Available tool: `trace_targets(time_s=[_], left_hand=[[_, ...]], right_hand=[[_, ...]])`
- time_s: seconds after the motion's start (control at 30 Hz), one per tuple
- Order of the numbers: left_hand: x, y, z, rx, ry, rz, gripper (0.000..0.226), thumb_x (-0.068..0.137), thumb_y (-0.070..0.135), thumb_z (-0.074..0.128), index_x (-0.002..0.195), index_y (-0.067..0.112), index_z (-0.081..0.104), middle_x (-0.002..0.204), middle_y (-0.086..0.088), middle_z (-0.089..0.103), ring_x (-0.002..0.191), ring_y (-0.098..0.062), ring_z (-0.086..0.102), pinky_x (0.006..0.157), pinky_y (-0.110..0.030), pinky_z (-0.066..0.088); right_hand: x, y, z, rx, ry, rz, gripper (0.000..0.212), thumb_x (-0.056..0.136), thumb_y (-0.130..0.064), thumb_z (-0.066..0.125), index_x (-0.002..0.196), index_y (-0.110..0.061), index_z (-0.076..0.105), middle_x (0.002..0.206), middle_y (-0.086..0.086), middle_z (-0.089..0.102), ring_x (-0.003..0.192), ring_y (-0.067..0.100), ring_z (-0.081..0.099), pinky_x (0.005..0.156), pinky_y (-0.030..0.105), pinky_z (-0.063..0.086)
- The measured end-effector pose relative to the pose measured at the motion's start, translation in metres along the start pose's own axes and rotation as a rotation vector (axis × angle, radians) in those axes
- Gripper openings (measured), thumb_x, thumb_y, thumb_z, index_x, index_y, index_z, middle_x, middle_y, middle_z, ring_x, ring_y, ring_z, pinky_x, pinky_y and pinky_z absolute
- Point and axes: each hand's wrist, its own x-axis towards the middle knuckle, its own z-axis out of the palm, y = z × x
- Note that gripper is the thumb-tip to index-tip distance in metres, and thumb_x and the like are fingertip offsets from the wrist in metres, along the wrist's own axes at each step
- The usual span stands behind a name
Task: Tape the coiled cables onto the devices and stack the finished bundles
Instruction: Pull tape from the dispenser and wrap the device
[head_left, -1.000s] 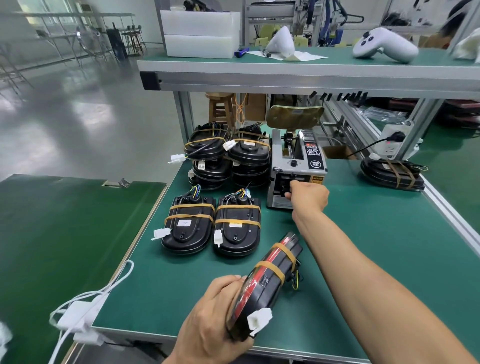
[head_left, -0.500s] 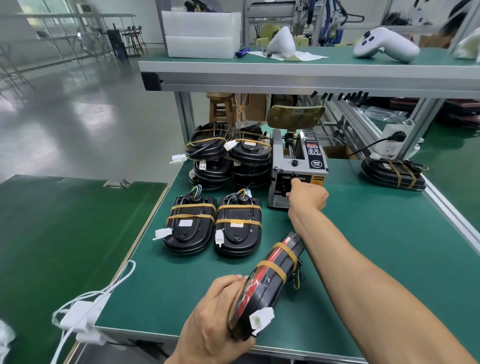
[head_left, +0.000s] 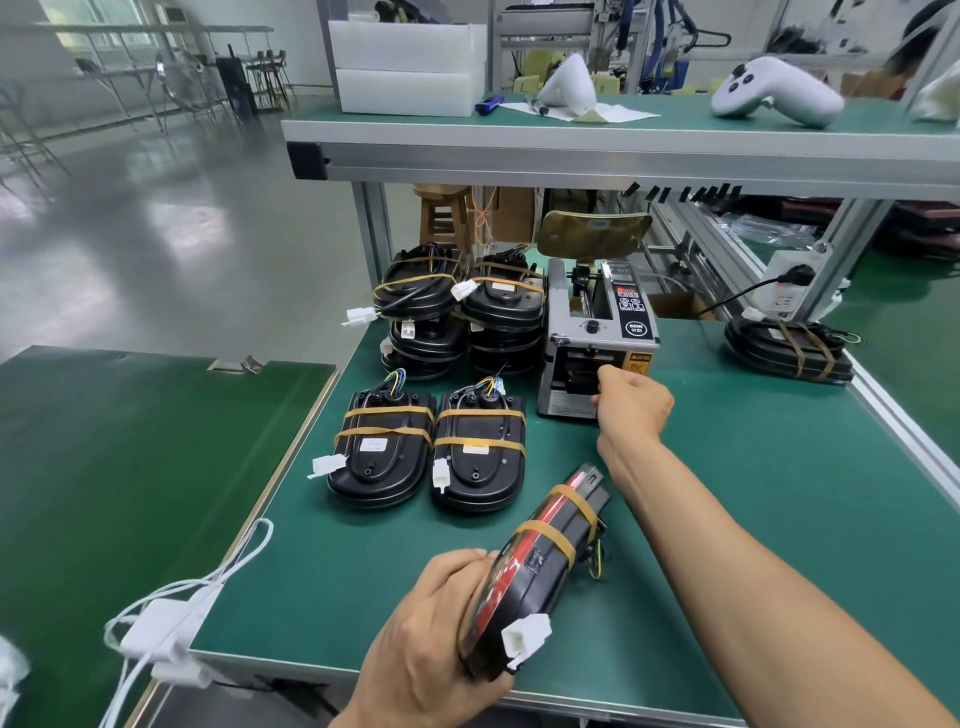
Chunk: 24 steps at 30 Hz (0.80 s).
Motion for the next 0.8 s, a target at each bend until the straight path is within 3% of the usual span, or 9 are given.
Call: trace_targets(time_s=[0.23, 0.47, 0.63, 0.8], left_hand=[[0.001, 0.0, 0.0, 0.014, 0.003, 0.008, 0.074, 0.066, 0.018, 0.089, 0.135, 0.003, 0.065, 0.142, 0.008, 0.06, 0.127, -0.021, 0.067, 0.099, -0.023, 0.056], [0.001, 0.001, 0.0, -0.005, 0.016, -0.012, 0.073, 0.069, 0.019, 0.088, 0.136, 0.005, 0.064, 0.141, 0.007, 0.061, 0.127, -0.019, 0.067, 0.099, -0.019, 0.054], [0.0, -0.001, 0.0, 0.015, 0.005, -0.004, 0.073, 0.07, 0.021, 0.089, 0.136, 0.002, 0.064, 0.14, 0.005, 0.062, 0.129, -0.022, 0.066, 0.101, -0.023, 0.055], [-0.001, -0.002, 0.001, 0.037, 0.004, -0.005, 0.071, 0.07, 0.019, 0.089, 0.133, -0.002, 0.067, 0.139, 0.003, 0.063, 0.128, -0.022, 0.066, 0.1, -0.023, 0.056]], right_hand=[[0.0, 0.007, -0.01, -0.057, -0.032, -0.096, 0.019, 0.084, -0.014, 0.065, 0.072, -0.021, 0.078, 0.082, -0.006, 0.078, 0.048, 0.003, 0.06, 0.062, 0.027, 0.052], [-0.007, 0.008, -0.004, -0.106, -0.037, -0.155, 0.028, 0.086, -0.018, 0.067, 0.061, -0.029, 0.071, 0.055, -0.02, 0.067, 0.068, 0.017, 0.068, 0.071, 0.032, 0.056], [-0.004, 0.007, -0.001, -0.112, -0.015, -0.149, 0.019, 0.088, -0.025, 0.074, 0.069, -0.028, 0.073, 0.056, -0.013, 0.068, 0.069, 0.018, 0.071, 0.075, 0.034, 0.058], [-0.003, 0.003, 0.005, -0.147, 0.008, -0.169, 0.029, 0.087, -0.027, 0.074, 0.059, -0.025, 0.068, 0.067, 0.002, 0.073, 0.079, 0.028, 0.073, 0.078, 0.041, 0.06]])
